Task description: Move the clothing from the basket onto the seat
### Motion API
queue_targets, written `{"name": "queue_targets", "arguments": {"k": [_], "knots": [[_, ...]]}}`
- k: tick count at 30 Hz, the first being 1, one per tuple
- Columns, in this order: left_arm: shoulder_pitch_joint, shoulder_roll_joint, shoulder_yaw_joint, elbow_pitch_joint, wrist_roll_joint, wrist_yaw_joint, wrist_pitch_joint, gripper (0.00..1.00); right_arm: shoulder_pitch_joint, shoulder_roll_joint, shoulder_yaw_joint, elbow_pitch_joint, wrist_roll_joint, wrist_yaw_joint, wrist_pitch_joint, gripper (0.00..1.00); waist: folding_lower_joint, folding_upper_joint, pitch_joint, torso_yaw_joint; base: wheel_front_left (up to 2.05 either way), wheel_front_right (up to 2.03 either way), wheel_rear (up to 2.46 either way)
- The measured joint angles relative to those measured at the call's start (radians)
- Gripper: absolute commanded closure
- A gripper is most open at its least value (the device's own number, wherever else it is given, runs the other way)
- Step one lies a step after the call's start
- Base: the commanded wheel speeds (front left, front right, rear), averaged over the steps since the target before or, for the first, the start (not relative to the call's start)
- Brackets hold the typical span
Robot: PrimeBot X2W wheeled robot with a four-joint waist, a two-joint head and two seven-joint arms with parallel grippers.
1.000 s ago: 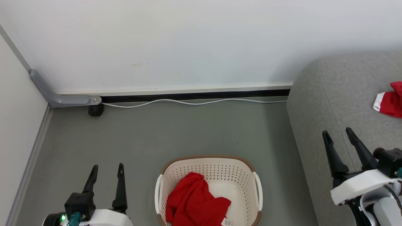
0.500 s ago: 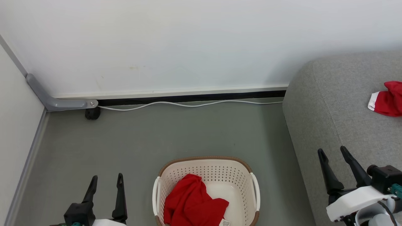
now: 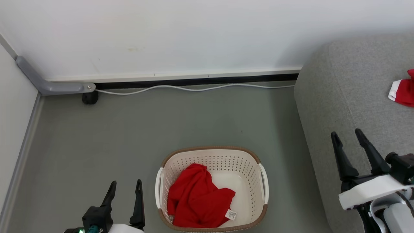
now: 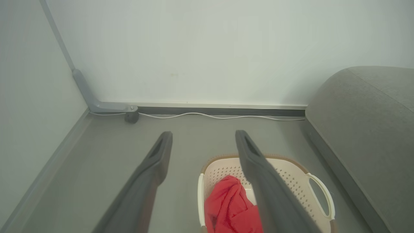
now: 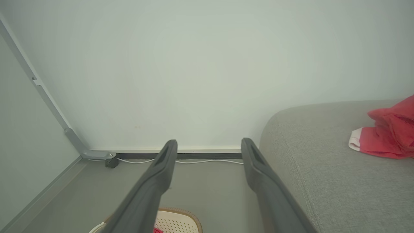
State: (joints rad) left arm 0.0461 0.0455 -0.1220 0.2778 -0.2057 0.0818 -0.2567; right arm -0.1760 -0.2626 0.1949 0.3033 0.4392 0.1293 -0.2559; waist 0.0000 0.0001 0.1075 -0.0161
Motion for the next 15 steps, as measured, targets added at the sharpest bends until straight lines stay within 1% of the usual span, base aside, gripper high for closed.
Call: {"name": "queue_targets", "arguments": {"k": [7,11,15], "knots": [[-0.069,0.0,-0.08,0.048,-0.047,0.042,0.0,0.0,-0.045,-0.027,-0.02,-0.064,0.012,0.0,0.0,0.0,0.0,0.0,0.092,0.005,0.0,0.0,0.0],[-0.132,0.0,-0.157,0.098,-0.079,0.067,0.0,0.0,-0.1,-0.047,-0.02,-0.114,0.024,0.0,0.0,0.0,0.0,0.0,0.176,0.001,0.0,0.0,0.0],[-0.212,0.0,-0.22,0.142,-0.107,0.079,0.001,0.0,-0.152,-0.065,-0.019,-0.154,0.045,0.0,0.0,0.0,0.0,0.0,0.253,-0.008,0.0,0.0,0.0]]}}
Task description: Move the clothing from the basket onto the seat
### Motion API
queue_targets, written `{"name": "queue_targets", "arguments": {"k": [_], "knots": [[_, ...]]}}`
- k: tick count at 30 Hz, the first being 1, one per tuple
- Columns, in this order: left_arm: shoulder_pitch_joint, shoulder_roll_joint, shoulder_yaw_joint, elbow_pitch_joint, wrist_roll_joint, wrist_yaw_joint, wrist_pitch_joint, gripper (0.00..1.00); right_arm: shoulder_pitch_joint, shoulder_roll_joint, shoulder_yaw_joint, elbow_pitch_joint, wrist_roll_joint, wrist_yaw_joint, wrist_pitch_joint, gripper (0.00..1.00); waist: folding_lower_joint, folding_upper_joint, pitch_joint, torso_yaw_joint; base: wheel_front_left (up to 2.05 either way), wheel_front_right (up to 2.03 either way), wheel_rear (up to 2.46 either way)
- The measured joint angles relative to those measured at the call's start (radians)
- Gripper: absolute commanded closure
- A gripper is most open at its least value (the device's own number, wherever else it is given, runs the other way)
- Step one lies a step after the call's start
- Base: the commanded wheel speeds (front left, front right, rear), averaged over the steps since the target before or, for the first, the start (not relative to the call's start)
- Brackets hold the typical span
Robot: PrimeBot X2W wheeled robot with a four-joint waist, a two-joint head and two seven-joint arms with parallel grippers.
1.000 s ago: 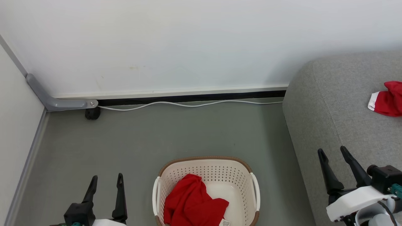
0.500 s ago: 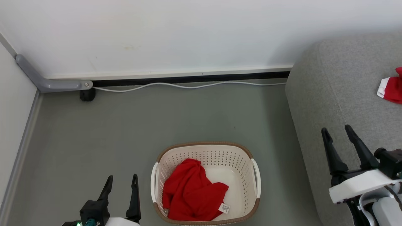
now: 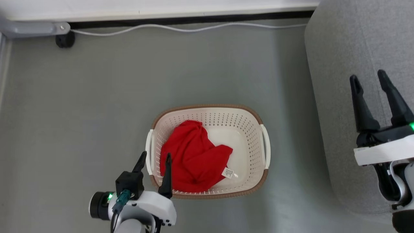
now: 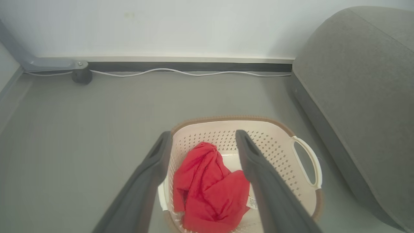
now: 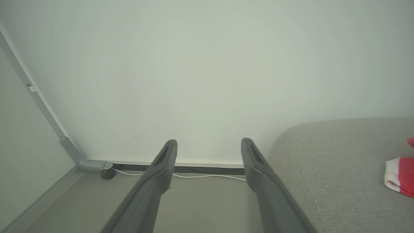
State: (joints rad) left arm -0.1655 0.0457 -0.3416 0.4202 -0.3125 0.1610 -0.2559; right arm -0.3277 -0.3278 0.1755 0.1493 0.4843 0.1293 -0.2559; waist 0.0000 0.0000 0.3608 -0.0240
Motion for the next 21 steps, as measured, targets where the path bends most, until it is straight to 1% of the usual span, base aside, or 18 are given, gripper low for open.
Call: {"name": "queue_targets", "arguments": {"k": [6,13,21], "knots": [[-0.133,-0.001,-0.096,0.082,-0.037,0.022,0.0,0.0,-0.091,-0.026,0.015,-0.05,0.02,0.0,0.0,0.0,0.0,0.0,0.135,-0.028,0.0,0.0,0.0],[-0.262,-0.001,-0.187,0.163,-0.057,0.026,0.0,0.0,-0.157,-0.031,0.02,-0.077,0.045,0.0,0.0,0.0,-0.0001,0.0,0.251,-0.067,0.0,0.0,0.0],[-0.45,-0.001,-0.317,0.346,-0.133,0.026,0.0,0.0,-0.22,-0.044,0.02,-0.109,0.062,0.0,0.0,0.0,0.0,0.0,0.372,-0.101,0.0,0.0,0.0]]}}
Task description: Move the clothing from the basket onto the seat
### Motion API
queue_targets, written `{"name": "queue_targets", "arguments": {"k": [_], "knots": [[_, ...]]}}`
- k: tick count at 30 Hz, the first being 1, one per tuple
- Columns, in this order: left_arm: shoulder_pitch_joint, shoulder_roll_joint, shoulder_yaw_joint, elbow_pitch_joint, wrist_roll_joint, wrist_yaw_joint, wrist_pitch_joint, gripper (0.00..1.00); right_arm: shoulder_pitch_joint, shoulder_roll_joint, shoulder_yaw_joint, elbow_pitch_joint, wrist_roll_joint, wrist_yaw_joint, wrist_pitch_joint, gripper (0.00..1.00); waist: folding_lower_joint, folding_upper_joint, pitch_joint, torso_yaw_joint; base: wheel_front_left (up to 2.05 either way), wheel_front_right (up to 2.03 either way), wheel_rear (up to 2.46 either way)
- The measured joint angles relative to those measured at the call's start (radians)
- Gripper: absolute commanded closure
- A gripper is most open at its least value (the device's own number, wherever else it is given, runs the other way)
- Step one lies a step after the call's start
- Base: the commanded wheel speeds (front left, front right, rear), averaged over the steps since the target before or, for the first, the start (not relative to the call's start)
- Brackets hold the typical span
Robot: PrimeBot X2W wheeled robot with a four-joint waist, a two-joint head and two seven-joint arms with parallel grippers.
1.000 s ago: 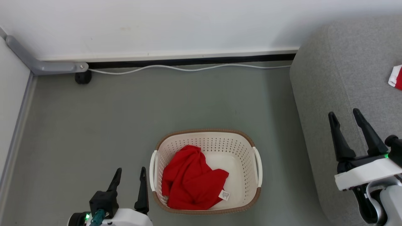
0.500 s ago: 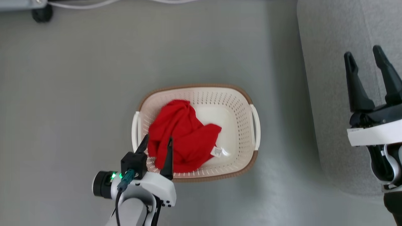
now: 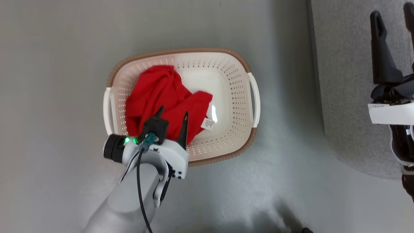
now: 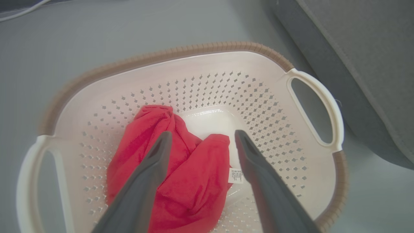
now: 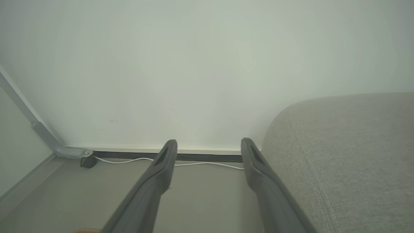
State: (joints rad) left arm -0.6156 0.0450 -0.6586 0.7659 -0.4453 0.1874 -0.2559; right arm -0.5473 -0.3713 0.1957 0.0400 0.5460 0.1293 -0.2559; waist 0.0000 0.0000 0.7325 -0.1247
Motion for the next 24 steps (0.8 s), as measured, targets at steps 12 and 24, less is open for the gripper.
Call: {"name": "queue_targets", "arguments": {"k": [12,24], "knots": [[-0.255,-0.001,-0.194,0.311,-0.12,0.017,0.042,0.0,-0.049,0.008,0.008,-0.021,0.014,0.0,0.0,0.0,0.0,0.0,0.141,-0.048,0.0,0.0,0.0],[-0.375,0.0,-0.272,0.45,-0.168,0.153,0.191,0.0,-0.07,0.058,0.007,-0.02,0.036,0.0,0.0,0.0,0.0,0.0,0.215,-0.107,0.0,0.0,0.0]]}}
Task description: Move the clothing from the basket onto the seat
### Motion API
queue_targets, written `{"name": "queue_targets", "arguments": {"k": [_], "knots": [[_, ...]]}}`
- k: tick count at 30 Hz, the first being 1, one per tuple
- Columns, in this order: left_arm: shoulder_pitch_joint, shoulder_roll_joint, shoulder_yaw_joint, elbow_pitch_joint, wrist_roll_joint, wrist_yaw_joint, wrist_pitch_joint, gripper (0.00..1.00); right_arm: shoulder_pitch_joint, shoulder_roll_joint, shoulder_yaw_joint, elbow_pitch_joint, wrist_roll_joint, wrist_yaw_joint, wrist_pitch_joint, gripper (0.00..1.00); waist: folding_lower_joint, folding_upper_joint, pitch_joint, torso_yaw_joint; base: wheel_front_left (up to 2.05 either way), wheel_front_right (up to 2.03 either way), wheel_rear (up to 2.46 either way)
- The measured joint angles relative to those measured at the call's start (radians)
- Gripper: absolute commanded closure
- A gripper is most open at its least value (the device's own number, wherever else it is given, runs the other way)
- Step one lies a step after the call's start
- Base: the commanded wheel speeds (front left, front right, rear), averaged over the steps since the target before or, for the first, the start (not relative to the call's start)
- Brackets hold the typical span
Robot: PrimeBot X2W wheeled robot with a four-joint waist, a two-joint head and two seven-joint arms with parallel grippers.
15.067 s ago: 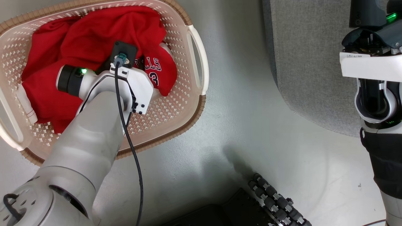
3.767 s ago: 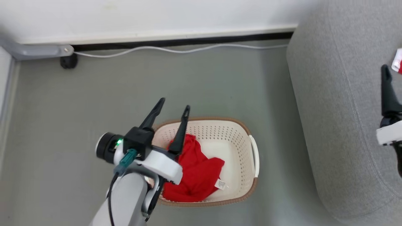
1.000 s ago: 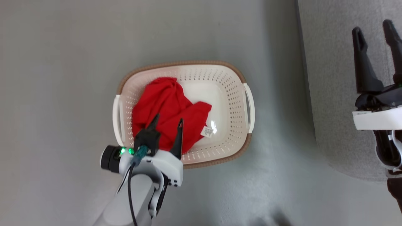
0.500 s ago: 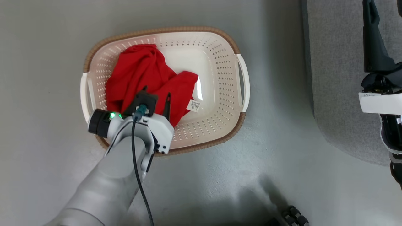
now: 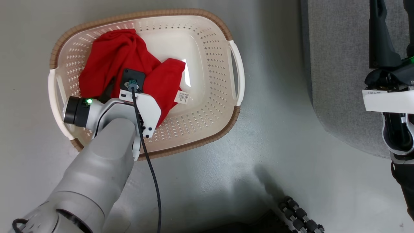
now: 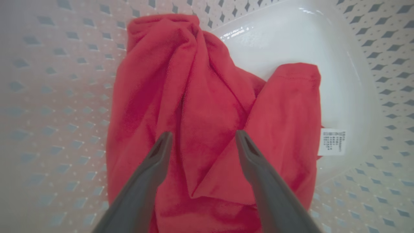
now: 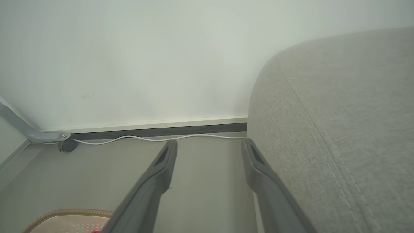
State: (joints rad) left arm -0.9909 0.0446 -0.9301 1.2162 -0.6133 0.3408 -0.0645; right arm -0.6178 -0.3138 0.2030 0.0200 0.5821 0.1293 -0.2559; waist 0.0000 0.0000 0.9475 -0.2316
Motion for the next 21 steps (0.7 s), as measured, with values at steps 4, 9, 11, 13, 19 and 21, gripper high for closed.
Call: {"name": "queue_targets", "arguments": {"k": [4,9,11,13,19,21], "knots": [[-0.016,0.0,-0.015,0.021,-0.005,0.023,0.026,0.0,-0.009,0.012,-0.001,0.0,0.004,0.0,0.0,0.0,0.0,0.0,0.016,-0.012,0.0,0.0,0.0],[-0.037,0.0,-0.03,0.03,-0.005,0.057,0.035,0.0,-0.01,0.024,-0.002,-0.001,0.009,0.0,0.0,0.0,0.0,0.0,0.031,-0.023,0.0,0.0,0.0],[-0.05,0.001,-0.045,0.03,-0.005,0.071,0.035,0.0,-0.016,0.026,-0.006,-0.004,0.009,0.0,0.0,0.0,0.0,0.0,0.04,-0.025,0.0,0.0,0.0],[-0.064,0.0,-0.06,0.03,-0.004,0.083,0.035,0.0,-0.023,0.026,-0.01,-0.006,0.009,0.0,0.0,0.0,0.0,0.0,0.047,-0.025,0.0,0.0,0.0],[-0.086,0.001,-0.082,0.031,-0.003,0.119,0.028,0.0,-0.028,0.029,-0.023,-0.007,0.019,0.0,-0.001,0.0,0.0,0.0,0.053,-0.018,0.0,0.0,0.0],[-0.094,0.0,-0.086,0.041,-0.003,0.123,0.029,0.0,-0.028,0.03,-0.026,-0.01,0.019,0.0,-0.001,0.0,0.0,0.0,0.056,-0.017,0.0,0.0,0.0]]}}
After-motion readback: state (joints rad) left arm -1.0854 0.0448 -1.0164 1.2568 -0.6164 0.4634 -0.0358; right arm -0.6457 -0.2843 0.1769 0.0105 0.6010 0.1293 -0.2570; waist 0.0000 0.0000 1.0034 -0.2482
